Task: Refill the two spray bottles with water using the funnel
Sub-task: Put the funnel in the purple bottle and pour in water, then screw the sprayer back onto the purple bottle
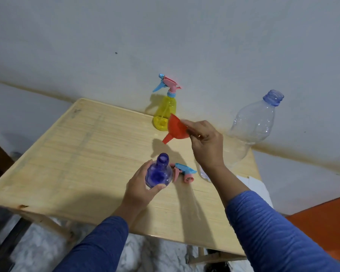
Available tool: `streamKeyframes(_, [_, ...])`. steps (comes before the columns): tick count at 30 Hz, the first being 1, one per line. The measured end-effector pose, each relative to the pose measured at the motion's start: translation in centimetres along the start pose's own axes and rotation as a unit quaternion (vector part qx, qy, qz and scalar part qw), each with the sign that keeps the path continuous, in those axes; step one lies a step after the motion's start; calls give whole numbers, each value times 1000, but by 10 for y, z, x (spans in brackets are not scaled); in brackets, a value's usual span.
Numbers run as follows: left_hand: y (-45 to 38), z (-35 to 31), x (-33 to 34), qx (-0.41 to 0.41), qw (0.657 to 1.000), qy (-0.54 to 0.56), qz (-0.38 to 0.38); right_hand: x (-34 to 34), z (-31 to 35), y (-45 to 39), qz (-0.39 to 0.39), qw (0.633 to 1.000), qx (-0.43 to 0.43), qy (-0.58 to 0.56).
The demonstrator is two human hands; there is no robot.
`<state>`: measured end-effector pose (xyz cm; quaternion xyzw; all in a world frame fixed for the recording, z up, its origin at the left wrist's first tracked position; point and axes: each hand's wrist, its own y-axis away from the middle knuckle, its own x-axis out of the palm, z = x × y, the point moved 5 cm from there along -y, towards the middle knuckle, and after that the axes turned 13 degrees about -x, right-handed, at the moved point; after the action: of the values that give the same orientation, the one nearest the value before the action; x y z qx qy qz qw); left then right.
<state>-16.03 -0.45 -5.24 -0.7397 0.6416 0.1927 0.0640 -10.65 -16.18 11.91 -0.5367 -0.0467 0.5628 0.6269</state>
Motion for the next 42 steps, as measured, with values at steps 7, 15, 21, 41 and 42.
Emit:
streamKeyframes(7, [-2,2,3,-24,1000,9,4,27,-39,-11,-8,996,78,-52])
streamKeyframes(15, [-4,-4,1,1,1000,3,22,80,-93,25,49,980,172,-86])
streamKeyframes(21, [-1,0,0,-17,1000,-1,13,89,-106,39,78,973,201,-82])
streamKeyframes(41, [6,-22,-1,-12,998,-58,1,54,-58,136,200,929,287,118])
streamKeyframes(42, [7,-23,0,-11,998,-61,0,54,-59,137,198,926,300,114])
